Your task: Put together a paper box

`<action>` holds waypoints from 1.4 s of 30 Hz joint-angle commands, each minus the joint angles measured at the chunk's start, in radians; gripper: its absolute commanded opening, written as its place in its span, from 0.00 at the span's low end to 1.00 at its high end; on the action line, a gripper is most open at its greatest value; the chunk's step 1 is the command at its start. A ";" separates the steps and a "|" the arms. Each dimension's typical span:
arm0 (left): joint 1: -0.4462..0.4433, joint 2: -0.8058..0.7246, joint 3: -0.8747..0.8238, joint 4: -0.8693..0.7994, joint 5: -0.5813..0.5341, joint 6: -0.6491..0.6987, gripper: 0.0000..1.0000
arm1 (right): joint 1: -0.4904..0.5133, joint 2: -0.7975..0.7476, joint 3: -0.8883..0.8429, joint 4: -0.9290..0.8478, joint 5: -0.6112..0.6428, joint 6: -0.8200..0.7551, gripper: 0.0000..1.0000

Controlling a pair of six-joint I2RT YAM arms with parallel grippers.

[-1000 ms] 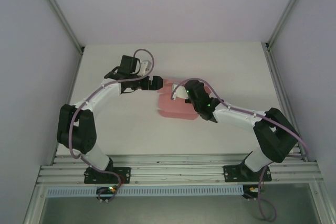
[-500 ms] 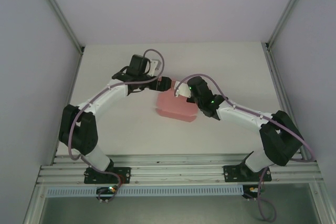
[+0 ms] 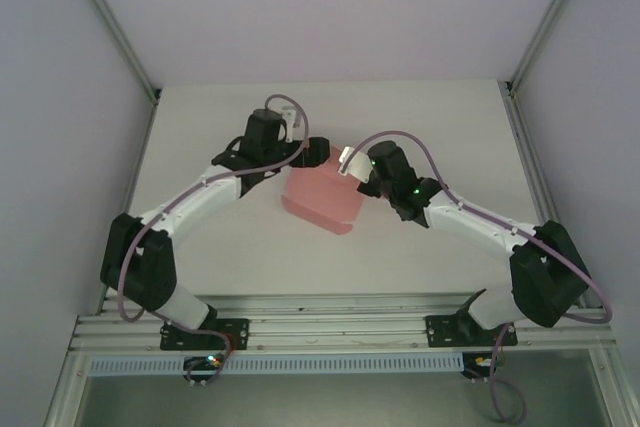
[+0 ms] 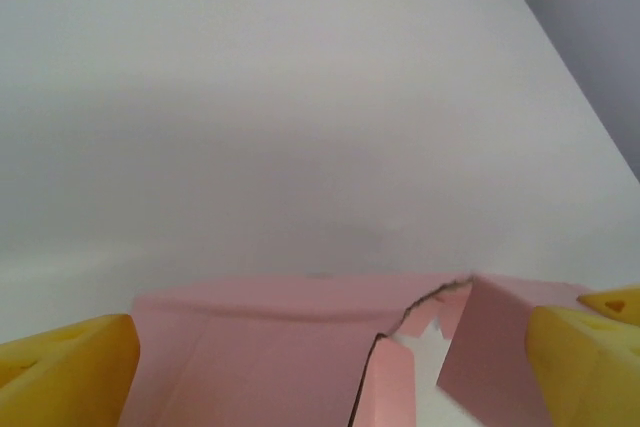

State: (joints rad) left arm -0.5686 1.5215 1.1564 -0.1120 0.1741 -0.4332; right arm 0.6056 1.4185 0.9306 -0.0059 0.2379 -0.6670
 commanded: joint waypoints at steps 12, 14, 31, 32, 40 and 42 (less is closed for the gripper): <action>0.212 -0.271 -0.247 0.024 0.309 0.102 1.00 | -0.130 -0.103 0.064 -0.143 -0.256 0.150 0.00; 0.231 -0.254 -0.265 0.061 0.353 0.117 1.00 | -0.146 -0.105 0.072 -0.158 -0.298 0.172 0.00; 0.288 0.024 -0.152 0.272 0.535 0.186 0.61 | -0.216 -0.037 0.167 -0.266 -0.514 0.292 0.00; 0.286 0.029 -0.146 0.271 0.534 0.187 0.58 | -0.217 -0.032 0.173 -0.270 -0.519 0.300 0.00; 0.281 0.054 -0.164 0.380 0.559 0.187 0.48 | -0.231 -0.029 0.183 -0.269 -0.542 0.326 0.00; 0.277 0.066 -0.165 0.405 0.584 0.191 0.43 | -0.233 -0.029 0.183 -0.264 -0.566 0.330 0.00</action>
State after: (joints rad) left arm -0.2813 1.5658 0.9798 0.2405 0.7074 -0.2653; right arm 0.3809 1.3830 1.0790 -0.2695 -0.2768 -0.3660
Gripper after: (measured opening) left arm 0.440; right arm 0.039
